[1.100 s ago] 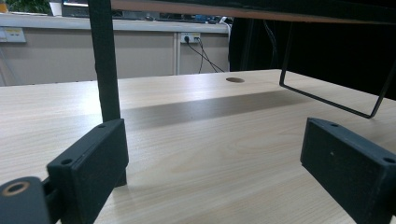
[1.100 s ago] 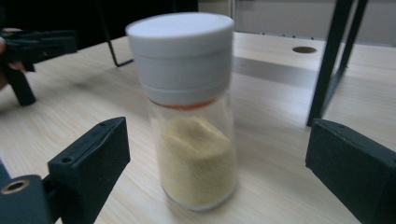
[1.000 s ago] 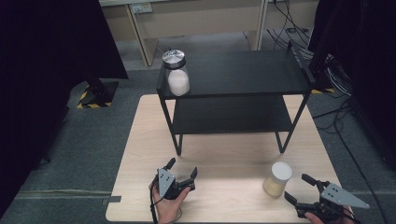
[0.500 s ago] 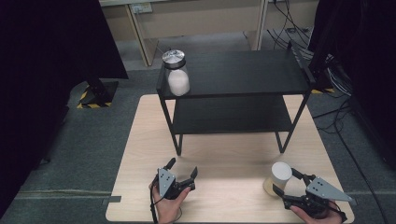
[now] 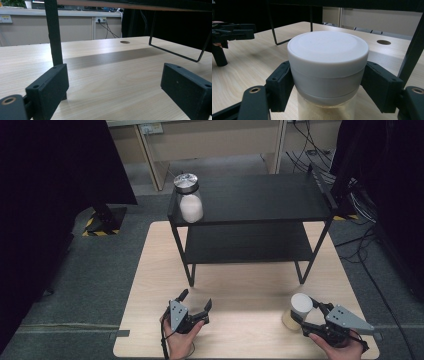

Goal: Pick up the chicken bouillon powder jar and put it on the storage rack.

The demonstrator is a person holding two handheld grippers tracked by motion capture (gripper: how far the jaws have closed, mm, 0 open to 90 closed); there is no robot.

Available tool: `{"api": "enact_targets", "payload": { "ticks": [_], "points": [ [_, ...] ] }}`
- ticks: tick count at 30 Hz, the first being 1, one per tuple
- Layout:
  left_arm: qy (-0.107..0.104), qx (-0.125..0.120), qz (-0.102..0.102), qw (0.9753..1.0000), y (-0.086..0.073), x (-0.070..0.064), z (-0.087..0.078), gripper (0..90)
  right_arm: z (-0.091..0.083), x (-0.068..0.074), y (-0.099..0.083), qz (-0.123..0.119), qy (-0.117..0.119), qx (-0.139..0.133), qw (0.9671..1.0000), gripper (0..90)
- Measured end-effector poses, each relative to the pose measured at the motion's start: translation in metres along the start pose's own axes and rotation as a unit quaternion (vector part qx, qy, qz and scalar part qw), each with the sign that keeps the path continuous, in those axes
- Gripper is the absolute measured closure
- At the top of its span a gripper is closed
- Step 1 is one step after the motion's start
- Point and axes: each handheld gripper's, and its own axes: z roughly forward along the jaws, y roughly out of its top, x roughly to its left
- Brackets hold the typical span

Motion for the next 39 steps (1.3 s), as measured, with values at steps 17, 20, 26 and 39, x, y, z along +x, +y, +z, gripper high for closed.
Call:
{"api": "enact_targets", "payload": {
  "ticks": [17,20,26,39],
  "points": [
    [-0.002,0.000,0.005,1.0000,0.000,0.000,0.000,7.5,0.004,0.015,0.001,0.009,-0.023,-0.001,0.9997,34.2],
    [-0.002,0.000,0.003,1.0000,0.000,0.000,0.000,7.5,0.005,0.018,0.001,0.014,-0.031,-0.002,0.9994,34.2],
    [-0.002,0.000,0.001,1.0000,0.000,0.000,0.001,7.6,0.005,0.019,0.002,0.026,-0.038,-0.006,0.9989,34.2],
    [-0.001,-0.001,0.000,1.0000,0.000,0.001,0.000,7.7,-0.006,0.030,0.026,0.028,-0.066,-0.082,0.9940,34.3]
  ]
}}
